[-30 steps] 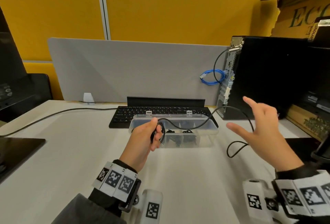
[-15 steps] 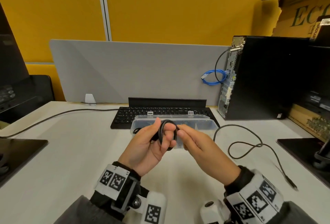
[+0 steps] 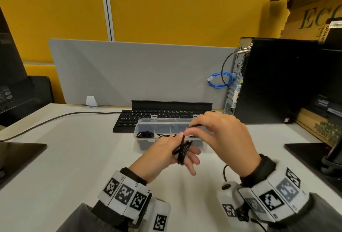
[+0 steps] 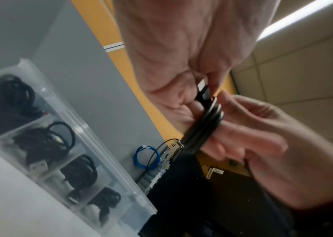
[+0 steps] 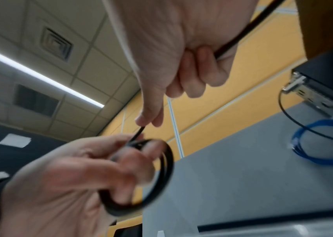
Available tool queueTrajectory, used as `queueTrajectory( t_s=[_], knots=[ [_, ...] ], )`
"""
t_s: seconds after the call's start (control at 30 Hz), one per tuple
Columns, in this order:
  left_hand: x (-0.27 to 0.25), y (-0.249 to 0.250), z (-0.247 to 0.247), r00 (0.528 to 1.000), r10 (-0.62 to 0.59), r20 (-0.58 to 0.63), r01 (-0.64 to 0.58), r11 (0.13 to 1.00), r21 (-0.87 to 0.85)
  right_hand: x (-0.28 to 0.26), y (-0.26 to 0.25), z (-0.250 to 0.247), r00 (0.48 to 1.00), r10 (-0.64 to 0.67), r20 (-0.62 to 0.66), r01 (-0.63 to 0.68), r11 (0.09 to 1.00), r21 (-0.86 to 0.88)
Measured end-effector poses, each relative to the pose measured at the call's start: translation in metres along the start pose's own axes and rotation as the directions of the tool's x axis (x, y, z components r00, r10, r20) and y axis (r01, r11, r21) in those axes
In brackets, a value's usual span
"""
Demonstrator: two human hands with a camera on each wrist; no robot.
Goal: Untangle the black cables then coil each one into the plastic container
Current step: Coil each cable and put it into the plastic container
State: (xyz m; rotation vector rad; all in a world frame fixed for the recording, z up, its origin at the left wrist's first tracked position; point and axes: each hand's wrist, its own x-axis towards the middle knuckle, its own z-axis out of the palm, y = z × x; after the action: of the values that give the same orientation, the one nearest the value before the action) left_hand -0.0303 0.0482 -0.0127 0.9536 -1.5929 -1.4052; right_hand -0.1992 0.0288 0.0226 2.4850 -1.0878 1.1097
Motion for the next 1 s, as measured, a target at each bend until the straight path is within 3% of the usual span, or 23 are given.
queueTrajectory(
  t_s=[0.03, 0.1, 0.2, 0.27, 0.4, 0.53, 0.63, 0.73, 0.8, 0.9, 1.0],
  knots=[
    [-0.001, 0.002, 0.0, 0.999, 0.016, 0.033, -0.014, 0.998, -0.055, 0.002, 0.004, 0.002, 0.999, 0.048, 0.018, -0.049, 0.998, 0.044],
    [-0.003, 0.006, 0.0, 0.996, 0.086, 0.034, -0.078, 0.978, -0.196, -0.002, 0.014, 0.006, 0.968, 0.159, 0.196, -0.178, 0.981, 0.083],
    [-0.004, 0.014, -0.002, 0.964, 0.176, -0.197, -0.243, 0.883, -0.402, -0.015, 0.029, 0.013, 0.821, 0.22, 0.527, -0.217, 0.974, -0.069],
    [-0.003, 0.016, -0.015, 0.91, 0.166, -0.379, -0.364, 0.758, -0.541, -0.028, 0.039, 0.011, 0.745, 0.232, 0.625, -0.229, 0.969, -0.087],
    [-0.005, 0.013, -0.05, 0.758, 0.101, -0.645, -0.587, 0.537, -0.606, -0.041, 0.067, -0.019, 0.706, 0.36, 0.609, -0.4, 0.913, -0.076],
    [-0.011, 0.011, -0.078, 0.614, 0.028, -0.788, -0.733, 0.392, -0.557, -0.056, 0.112, -0.051, 0.624, 0.599, 0.501, -0.553, 0.792, -0.258],
    [-0.014, 0.008, -0.083, 0.59, -0.004, -0.807, -0.738, 0.403, -0.541, -0.071, 0.139, -0.063, 0.528, 0.741, 0.416, -0.525, 0.669, -0.526],
    [-0.01, 0.009, -0.073, 0.662, 0.02, -0.75, -0.639, 0.539, -0.549, -0.078, 0.141, -0.067, 0.448, 0.808, 0.382, -0.423, 0.568, -0.706],
    [-0.005, 0.007, -0.062, 0.712, 0.036, -0.701, -0.541, 0.664, -0.515, -0.072, 0.13, -0.067, 0.481, 0.774, 0.41, -0.425, 0.616, -0.664],
    [0.003, 0.002, -0.046, 0.755, 0.069, -0.652, -0.417, 0.818, -0.396, -0.054, 0.101, -0.057, 0.656, 0.645, 0.391, -0.483, 0.758, -0.439],
    [0.006, -0.003, -0.033, 0.845, 0.078, -0.529, -0.261, 0.924, -0.28, -0.034, 0.059, -0.041, 0.814, 0.502, 0.291, -0.459, 0.864, -0.206]
  ],
)
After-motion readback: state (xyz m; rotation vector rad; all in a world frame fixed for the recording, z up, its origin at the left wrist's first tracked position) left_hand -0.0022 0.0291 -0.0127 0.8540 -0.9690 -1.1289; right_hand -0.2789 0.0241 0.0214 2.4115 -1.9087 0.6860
